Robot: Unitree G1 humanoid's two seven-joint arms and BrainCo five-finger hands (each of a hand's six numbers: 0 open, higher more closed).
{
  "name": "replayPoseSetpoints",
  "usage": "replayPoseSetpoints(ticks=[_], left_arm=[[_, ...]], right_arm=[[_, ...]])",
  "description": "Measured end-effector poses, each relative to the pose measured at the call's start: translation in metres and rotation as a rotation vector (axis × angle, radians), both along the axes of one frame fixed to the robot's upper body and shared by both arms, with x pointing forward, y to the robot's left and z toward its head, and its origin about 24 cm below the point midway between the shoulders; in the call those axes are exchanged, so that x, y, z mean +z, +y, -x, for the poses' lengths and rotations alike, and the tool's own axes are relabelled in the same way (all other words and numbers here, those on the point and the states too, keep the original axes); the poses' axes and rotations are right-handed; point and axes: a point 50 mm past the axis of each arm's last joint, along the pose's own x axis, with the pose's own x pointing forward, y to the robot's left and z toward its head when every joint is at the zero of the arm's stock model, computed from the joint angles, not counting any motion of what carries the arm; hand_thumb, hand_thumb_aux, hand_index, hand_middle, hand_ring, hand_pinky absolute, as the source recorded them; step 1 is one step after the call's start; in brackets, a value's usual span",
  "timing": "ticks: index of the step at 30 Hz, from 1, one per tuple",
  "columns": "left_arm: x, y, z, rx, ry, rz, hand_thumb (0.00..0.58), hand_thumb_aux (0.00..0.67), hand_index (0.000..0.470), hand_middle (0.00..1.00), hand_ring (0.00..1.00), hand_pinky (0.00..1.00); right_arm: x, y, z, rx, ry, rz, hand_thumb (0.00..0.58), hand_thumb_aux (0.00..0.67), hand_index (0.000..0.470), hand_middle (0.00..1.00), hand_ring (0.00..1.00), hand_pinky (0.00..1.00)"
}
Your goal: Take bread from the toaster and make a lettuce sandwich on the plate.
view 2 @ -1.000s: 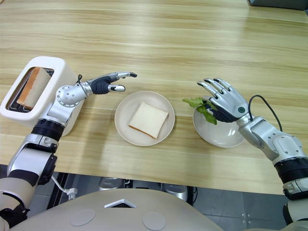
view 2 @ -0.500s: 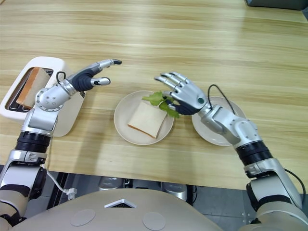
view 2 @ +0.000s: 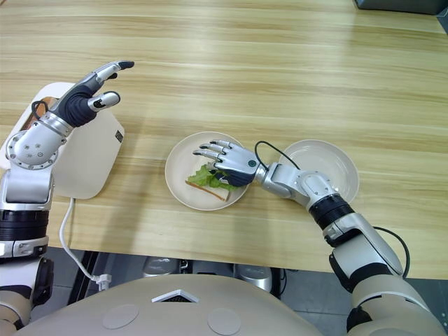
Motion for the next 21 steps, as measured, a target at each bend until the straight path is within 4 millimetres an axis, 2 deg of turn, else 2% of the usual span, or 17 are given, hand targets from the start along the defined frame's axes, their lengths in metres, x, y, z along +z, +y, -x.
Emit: replayPoseSetpoints(ticks=[6, 7, 8, 9, 10, 11, 12, 14, 21], left_arm=[[-0.004, 0.005, 0.005, 0.032, -0.001, -0.022, 0.000, 0.000, 0.000, 0.00, 0.00, 0.00], [-0.004, 0.006, 0.006, 0.037, -0.002, -0.024, 0.000, 0.000, 0.000, 0.00, 0.00, 0.00], [-0.004, 0.008, 0.006, 0.042, -0.002, -0.031, 0.000, 0.000, 0.000, 0.00, 0.00, 0.00], [-0.003, 0.011, 0.008, 0.054, -0.002, -0.039, 0.000, 0.000, 0.000, 0.00, 0.00, 0.00], [-0.003, 0.015, 0.009, 0.068, -0.003, -0.043, 0.000, 0.000, 0.000, 0.00, 0.00, 0.00], [-0.002, 0.018, 0.010, 0.082, -0.008, -0.043, 0.000, 0.000, 0.000, 0.00, 0.00, 0.00], [-0.002, 0.020, 0.011, 0.092, -0.007, -0.047, 0.000, 0.000, 0.000, 0.00, 0.00, 0.00], [-0.003, 0.024, 0.013, 0.106, -0.003, -0.074, 0.000, 0.000, 0.000, 0.00, 0.00, 0.00], [0.000, 0.057, 0.026, 0.251, 0.009, -0.281, 0.000, 0.000, 0.000, 0.00, 0.00, 0.00]], right_arm=[[-0.003, 0.007, 0.000, 0.005, 0.009, -0.023, 0.580, 0.670, 0.460, 0.00, 0.00, 0.00], [-0.003, 0.009, 0.000, 0.003, 0.007, -0.030, 0.576, 0.617, 0.424, 0.00, 0.00, 0.00], [-0.003, 0.010, -0.001, 0.001, 0.004, -0.036, 0.572, 0.594, 0.408, 0.00, 0.00, 0.00], [-0.002, 0.010, -0.002, -0.002, 0.001, -0.040, 0.556, 0.533, 0.366, 0.00, 0.00, 0.00], [-0.002, 0.011, -0.002, -0.006, -0.001, -0.044, 0.556, 0.533, 0.366, 0.00, 0.00, 0.00], [-0.002, 0.011, -0.003, -0.013, -0.003, -0.046, 0.445, 0.347, 0.238, 0.00, 0.00, 0.00], [-0.002, 0.011, -0.004, -0.020, -0.005, -0.050, 0.000, 0.000, 0.000, 0.00, 0.00, 0.00], [-0.001, 0.012, -0.006, -0.025, -0.011, -0.056, 0.000, 0.000, 0.000, 0.00, 0.00, 0.00], [0.005, 0.006, -0.008, -0.060, -0.032, -0.090, 0.000, 0.000, 0.000, 0.00, 0.00, 0.00]])
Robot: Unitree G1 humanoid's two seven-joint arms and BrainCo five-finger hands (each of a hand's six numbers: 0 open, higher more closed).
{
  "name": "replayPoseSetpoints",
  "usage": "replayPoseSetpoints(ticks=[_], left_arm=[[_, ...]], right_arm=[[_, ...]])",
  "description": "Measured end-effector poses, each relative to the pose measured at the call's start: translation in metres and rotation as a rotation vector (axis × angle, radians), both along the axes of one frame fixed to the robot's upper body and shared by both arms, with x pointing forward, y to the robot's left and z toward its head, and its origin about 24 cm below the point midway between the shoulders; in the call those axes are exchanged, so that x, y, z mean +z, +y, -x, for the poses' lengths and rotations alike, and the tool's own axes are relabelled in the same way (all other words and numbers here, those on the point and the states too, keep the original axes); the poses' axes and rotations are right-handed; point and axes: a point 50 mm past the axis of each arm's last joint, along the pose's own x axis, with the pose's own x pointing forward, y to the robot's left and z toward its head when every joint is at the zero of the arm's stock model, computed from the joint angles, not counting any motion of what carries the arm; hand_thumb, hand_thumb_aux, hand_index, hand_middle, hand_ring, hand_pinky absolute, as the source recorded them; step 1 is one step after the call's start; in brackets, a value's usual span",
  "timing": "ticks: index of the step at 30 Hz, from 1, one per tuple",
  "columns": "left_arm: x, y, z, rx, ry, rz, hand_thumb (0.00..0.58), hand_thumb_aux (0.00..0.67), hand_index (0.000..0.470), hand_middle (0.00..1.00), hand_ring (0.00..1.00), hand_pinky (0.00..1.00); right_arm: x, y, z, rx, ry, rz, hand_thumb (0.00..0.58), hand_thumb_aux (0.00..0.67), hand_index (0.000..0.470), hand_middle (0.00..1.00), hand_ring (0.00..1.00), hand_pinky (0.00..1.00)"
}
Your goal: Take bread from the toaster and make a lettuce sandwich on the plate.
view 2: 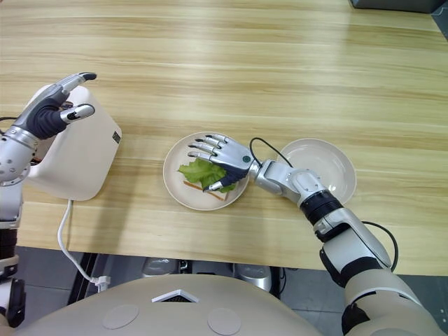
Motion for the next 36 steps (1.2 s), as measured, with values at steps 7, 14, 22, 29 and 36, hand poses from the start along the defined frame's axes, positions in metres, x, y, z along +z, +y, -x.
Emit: replayPoseSetpoints(ticks=[7, 14, 22, 29, 36], left_arm=[[0.018, 0.029, 0.015, 0.151, 0.016, -0.252, 0.000, 0.000, 0.000, 0.00, 0.00, 0.00], [0.027, 0.053, 0.028, 0.306, 0.086, -0.449, 0.000, 0.000, 0.000, 0.00, 0.00, 0.00], [0.001, 0.053, 0.035, 0.300, 0.203, -0.465, 0.000, 0.000, 0.000, 0.00, 0.00, 0.00], [-0.003, 0.048, 0.033, 0.277, 0.206, -0.443, 0.452, 0.355, 0.244, 0.00, 0.00, 0.00], [0.000, 0.045, 0.029, 0.250, 0.163, -0.427, 0.580, 0.670, 0.460, 0.00, 0.00, 0.00]], right_arm=[[0.020, -0.019, 0.001, -0.065, -0.059, -0.047, 0.000, 0.000, 0.000, 0.00, 0.00, 0.00], [0.050, -0.037, -0.001, -0.165, -0.125, -0.164, 0.000, 0.000, 0.000, 0.00, 0.00, 0.00], [0.047, -0.041, 0.000, -0.190, -0.114, -0.164, 0.000, 0.000, 0.000, 0.00, 0.00, 0.00], [0.048, -0.043, -0.001, -0.205, -0.119, -0.171, 0.000, 0.000, 0.000, 0.00, 0.00, 0.00], [0.045, -0.044, 0.000, -0.214, -0.108, -0.172, 0.000, 0.000, 0.000, 0.00, 0.00, 0.00]])
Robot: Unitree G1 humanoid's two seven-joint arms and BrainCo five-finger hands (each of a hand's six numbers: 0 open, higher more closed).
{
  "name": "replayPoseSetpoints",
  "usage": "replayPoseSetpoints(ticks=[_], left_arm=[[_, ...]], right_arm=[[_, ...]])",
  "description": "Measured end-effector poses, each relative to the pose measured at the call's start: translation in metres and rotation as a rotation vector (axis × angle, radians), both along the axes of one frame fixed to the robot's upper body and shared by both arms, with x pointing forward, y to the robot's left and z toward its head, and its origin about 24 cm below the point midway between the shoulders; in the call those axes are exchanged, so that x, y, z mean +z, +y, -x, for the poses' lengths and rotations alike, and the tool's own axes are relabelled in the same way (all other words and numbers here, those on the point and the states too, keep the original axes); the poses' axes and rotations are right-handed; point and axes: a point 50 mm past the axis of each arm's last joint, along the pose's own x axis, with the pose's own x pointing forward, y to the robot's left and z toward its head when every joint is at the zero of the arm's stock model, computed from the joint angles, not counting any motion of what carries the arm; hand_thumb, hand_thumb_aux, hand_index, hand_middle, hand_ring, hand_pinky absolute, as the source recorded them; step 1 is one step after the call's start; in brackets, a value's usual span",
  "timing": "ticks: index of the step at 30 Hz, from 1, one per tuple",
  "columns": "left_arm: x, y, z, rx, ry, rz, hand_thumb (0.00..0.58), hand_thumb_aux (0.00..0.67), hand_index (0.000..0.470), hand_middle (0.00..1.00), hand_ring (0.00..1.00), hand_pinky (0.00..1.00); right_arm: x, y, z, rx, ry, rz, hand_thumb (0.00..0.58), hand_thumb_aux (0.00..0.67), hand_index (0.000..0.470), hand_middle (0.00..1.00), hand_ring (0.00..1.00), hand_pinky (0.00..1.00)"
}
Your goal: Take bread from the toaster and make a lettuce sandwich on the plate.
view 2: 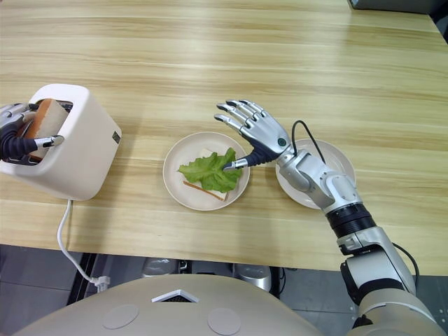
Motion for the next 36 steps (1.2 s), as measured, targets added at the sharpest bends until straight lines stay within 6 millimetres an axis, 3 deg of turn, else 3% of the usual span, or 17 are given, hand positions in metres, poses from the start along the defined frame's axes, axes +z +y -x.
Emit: replayPoseSetpoints(ticks=[5, 6, 7, 8, 13, 19, 24, 27, 30, 36], left_arm=[[-0.001, 0.002, 0.000, 0.001, -0.003, 0.021, 0.580, 0.670, 0.460, 0.00, 0.00, 0.00], [-0.001, 0.002, 0.000, 0.000, -0.005, 0.029, 0.580, 0.670, 0.460, 0.43, 0.43, 0.43], [-0.001, 0.002, 0.000, -0.002, -0.007, 0.036, 0.580, 0.670, 0.460, 0.43, 0.43, 0.43], [-0.001, 0.002, 0.000, -0.003, -0.008, 0.043, 0.580, 0.670, 0.460, 1.00, 1.00, 1.00], [0.004, 0.003, -0.006, -0.013, -0.034, 0.090, 0.580, 0.670, 0.460, 1.00, 1.00, 1.00], [0.028, 0.003, -0.020, -0.041, -0.088, 0.170, 0.580, 0.670, 0.460, 1.00, 1.00, 1.00], [0.079, -0.007, -0.037, -0.128, -0.238, 0.250, 0.580, 0.670, 0.460, 1.00, 1.00, 1.00], [0.104, -0.036, -0.041, -0.287, -0.336, 0.411, 0.580, 0.670, 0.460, 1.00, 1.00, 1.00], [0.092, -0.065, -0.045, -0.416, -0.280, 0.596, 0.580, 0.670, 0.460, 1.00, 1.00, 1.00], [0.026, -0.135, -0.055, -0.603, 0.041, 0.973, 0.580, 0.670, 0.460, 1.00, 1.00, 1.00]], right_arm=[[-0.002, -0.002, 0.001, -0.007, 0.004, -0.004, 0.000, 0.000, 0.000, 0.00, 0.00, 0.00], [-0.002, -0.002, 0.001, -0.007, 0.004, -0.005, 0.000, 0.000, 0.000, 0.00, 0.00, 0.00], [-0.002, -0.001, 0.001, -0.008, 0.005, -0.006, 0.000, 0.000, 0.000, 0.00, 0.00, 0.00], [-0.003, -0.001, 0.001, -0.009, 0.006, -0.007, 0.000, 0.000, 0.000, 0.00, 0.00, 0.00], [-0.004, 0.000, 0.000, -0.012, 0.009, -0.014, 0.000, 0.000, 0.000, 0.00, 0.00, 0.00], [-0.004, -0.001, 0.000, -0.019, 0.006, -0.021, 0.000, 0.000, 0.000, 0.00, 0.00, 0.00], [-0.001, -0.006, -0.002, -0.038, -0.005, -0.015, 0.000, 0.000, 0.000, 0.00, 0.00, 0.00], [0.003, -0.012, -0.004, -0.059, -0.018, -0.012, 0.000, 0.000, 0.000, 0.00, 0.00, 0.00], [0.005, -0.017, -0.005, -0.075, -0.025, -0.008, 0.000, 0.000, 0.000, 0.00, 0.00, 0.00], [0.013, -0.041, -0.009, -0.141, -0.039, 0.007, 0.000, 0.000, 0.000, 0.00, 0.00, 0.00]])
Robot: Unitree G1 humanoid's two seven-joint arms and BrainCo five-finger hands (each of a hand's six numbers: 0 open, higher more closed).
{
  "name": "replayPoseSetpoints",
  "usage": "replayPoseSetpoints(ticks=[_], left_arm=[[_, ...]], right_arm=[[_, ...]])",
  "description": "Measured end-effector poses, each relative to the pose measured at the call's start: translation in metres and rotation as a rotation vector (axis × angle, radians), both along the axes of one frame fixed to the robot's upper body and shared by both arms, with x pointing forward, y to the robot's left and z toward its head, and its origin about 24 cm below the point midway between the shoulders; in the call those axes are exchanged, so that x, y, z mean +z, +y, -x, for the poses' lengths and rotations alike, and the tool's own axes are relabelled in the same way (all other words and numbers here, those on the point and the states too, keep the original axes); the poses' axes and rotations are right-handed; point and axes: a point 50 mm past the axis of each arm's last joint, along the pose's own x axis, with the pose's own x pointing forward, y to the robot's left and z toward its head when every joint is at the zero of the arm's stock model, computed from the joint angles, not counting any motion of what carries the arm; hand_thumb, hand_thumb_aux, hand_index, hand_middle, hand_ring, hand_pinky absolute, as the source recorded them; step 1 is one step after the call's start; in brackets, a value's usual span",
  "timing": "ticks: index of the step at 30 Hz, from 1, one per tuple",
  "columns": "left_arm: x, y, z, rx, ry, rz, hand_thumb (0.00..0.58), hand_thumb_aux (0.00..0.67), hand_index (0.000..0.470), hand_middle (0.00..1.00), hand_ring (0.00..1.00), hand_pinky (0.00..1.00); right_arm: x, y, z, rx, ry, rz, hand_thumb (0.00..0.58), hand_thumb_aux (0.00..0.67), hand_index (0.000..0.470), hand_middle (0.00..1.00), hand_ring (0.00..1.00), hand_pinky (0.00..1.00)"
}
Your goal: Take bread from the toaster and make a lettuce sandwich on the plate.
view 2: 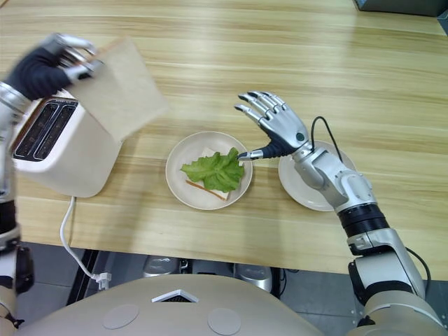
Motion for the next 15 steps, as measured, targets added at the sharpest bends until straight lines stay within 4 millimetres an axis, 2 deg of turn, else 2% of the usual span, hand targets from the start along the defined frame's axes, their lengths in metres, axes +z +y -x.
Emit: replayPoseSetpoints(ticks=[4, 8, 11, 15], left_arm=[[-0.028, -0.029, -0.004, -0.107, 0.104, 0.049, 0.580, 0.670, 0.460, 1.00, 1.00, 1.00], [-0.066, -0.060, -0.010, -0.189, 0.230, 0.077, 0.580, 0.670, 0.460, 1.00, 1.00, 1.00], [-0.086, -0.074, -0.016, -0.207, 0.278, 0.088, 0.580, 0.670, 0.460, 1.00, 1.00, 1.00], [-0.108, -0.081, -0.021, -0.194, 0.327, 0.105, 0.580, 0.670, 0.460, 1.00, 1.00, 1.00]], right_arm=[[0.001, -0.012, -0.002, -0.036, 0.005, 0.012, 0.000, 0.000, 0.000, 0.00, 0.00, 0.00], [0.001, -0.018, 0.000, -0.047, 0.010, 0.025, 0.000, 0.000, 0.000, 0.00, 0.00, 0.00], [-0.004, -0.021, 0.002, -0.056, 0.028, 0.025, 0.000, 0.000, 0.000, 0.00, 0.00, 0.00], [-0.005, -0.021, 0.002, -0.056, 0.027, 0.022, 0.000, 0.000, 0.000, 0.00, 0.00, 0.00]])
